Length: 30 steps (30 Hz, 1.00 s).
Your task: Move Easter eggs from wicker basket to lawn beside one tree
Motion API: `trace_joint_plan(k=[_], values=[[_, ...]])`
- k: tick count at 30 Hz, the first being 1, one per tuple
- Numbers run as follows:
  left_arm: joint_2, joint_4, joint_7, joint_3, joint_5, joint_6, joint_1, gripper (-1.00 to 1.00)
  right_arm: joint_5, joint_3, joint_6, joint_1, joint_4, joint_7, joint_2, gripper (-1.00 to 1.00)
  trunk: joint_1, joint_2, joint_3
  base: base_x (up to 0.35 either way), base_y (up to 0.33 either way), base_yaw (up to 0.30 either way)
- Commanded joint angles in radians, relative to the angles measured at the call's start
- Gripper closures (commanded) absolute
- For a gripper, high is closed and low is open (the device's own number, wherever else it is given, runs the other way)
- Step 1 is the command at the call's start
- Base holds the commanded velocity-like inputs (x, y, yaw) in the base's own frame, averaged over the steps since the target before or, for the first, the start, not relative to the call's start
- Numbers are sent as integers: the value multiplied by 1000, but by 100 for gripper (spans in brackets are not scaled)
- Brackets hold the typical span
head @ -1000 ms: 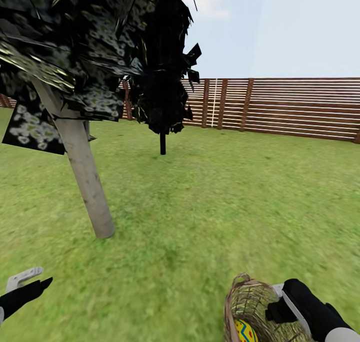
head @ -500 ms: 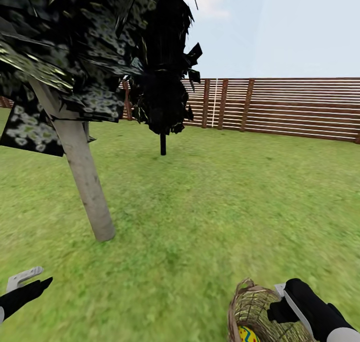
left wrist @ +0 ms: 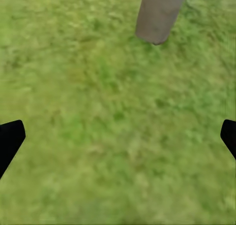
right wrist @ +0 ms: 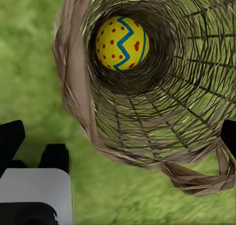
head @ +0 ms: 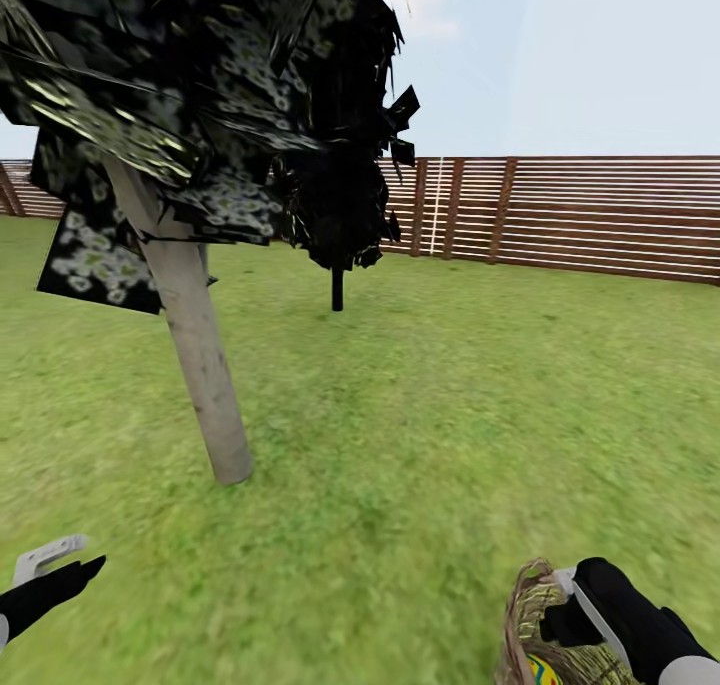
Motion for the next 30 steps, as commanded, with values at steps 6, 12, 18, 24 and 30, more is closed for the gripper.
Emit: trace_joint_plan(k=[6,12,18,24,30], values=[[-2,-1,-3,2,11,8,-1,-100,-10,5,5,0,-2,-4,-10,-100,0,-1,-1,127,275,0],[-5,0,-3,2,10,5,-1,-100,-10,5,6,-1,-1,-4,-10,-100,0,-1,-1,89,36,0],[-14,1,-3,0,8,5,-1,-100,-10,5,6,0,-2,-4,-18,-100,0,-1,-1,209,2,0],[-24,1,-2,-2,7,4,-1,-100,-11,5,8,0,-3,-3,-25,-100,0,-1,-1,40,-43,0],[-39,0,-1,-4,6,8,-1,-100,-10,7,9,0,-2,-3,-26,-100,0,-1,-1,150,-280,0]])
